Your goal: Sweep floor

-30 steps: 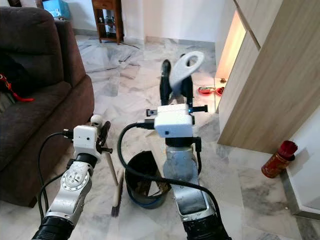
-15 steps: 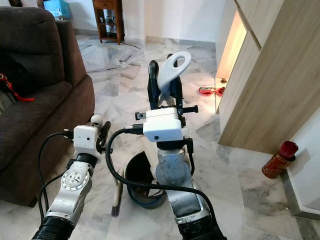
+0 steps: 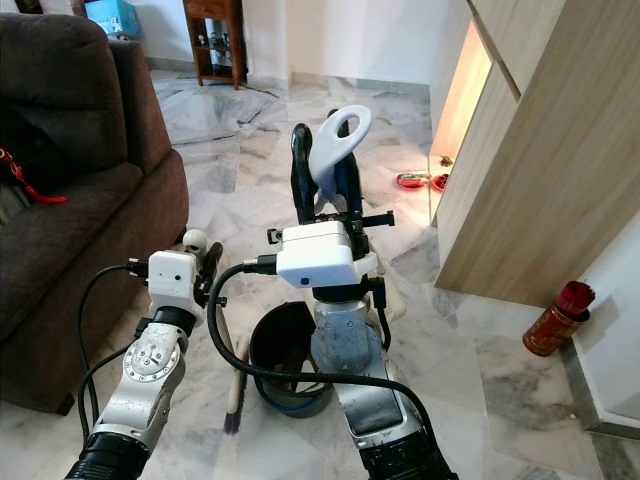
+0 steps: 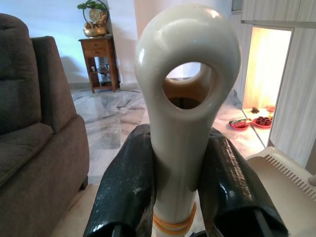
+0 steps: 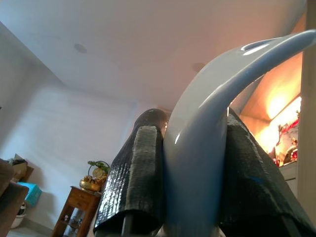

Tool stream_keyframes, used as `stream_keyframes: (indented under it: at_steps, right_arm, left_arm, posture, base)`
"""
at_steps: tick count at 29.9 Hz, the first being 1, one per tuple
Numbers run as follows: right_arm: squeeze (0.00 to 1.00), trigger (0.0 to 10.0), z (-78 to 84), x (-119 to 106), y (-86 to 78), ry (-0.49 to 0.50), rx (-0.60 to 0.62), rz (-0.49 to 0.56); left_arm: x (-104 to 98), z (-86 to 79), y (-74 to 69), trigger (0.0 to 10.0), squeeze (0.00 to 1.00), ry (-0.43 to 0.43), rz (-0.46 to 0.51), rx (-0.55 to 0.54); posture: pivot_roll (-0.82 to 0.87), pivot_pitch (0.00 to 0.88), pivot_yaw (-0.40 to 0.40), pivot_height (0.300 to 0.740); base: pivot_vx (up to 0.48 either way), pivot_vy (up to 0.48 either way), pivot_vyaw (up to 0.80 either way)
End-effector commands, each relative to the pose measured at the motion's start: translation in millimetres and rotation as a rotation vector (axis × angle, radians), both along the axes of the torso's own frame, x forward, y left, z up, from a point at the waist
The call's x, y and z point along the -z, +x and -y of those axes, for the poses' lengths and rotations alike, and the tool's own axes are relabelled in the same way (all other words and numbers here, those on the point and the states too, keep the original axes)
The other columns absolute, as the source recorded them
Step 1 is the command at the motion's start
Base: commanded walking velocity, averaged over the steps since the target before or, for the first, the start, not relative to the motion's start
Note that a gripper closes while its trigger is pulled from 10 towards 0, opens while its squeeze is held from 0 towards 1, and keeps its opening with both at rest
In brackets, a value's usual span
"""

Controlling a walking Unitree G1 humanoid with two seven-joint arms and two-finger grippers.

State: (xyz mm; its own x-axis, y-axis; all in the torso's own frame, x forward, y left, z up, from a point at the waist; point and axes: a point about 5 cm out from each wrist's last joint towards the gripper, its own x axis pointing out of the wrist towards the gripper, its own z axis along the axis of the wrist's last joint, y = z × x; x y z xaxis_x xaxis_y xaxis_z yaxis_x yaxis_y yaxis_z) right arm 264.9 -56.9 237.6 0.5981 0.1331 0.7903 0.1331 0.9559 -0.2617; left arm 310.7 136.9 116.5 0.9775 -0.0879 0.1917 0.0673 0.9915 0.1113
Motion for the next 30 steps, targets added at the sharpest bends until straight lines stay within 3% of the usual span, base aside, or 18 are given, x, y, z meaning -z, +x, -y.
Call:
stream_keyframes:
  at_steps: [1,7,13,22,30]
  right_arm:
    - [0.0,10.0,-2.1,-16.4,-10.5,-0.015,-0.004,0.117]
    - [0.0,10.0,-9.3,-15.4,-14.4,-0.081,-0.013,0.153]
    - [0.0,10.0,-8.7,-14.9,-13.6,-0.07,-0.013,0.144]
    - [0.0,10.0,-2.9,-11.5,-7.7,0.029,-0.025,0.068]
    - [0.0,10.0,-4.5,-11.7,-9.3,0.016,-0.03,0.083]
  left_arm:
    - [-14.6,4.6,1.8,10.0,0.0,0.0,0.077,0.018]
    - [-14.7,5.2,2.3,10.0,0.0,0.0,0.078,0.02]
    - [-14.8,5.3,2.6,10.0,0.0,0.0,0.078,0.019]
    - [-15.0,5.4,2.3,10.0,0.0,0.0,0.081,0.016]
    - [-15.5,5.4,2.2,10.0,0.0,0.001,0.082,0.015]
  posture:
    - [0.03,0.0,-0.033,0.74]
    - [0.03,0.0,-0.034,0.74]
    - [0.03,0.0,-0.036,0.74]
    - [0.04,0.0,-0.039,0.74]
    - [0.04,0.0,-0.041,0.74]
  base:
    - [0.0,0.0,0.0]
    - [0.0,0.0,0.0]
    - [0.0,0.0,0.0]
    - [0.0,0.0,0.0]
    - [0.0,0.0,0.0]
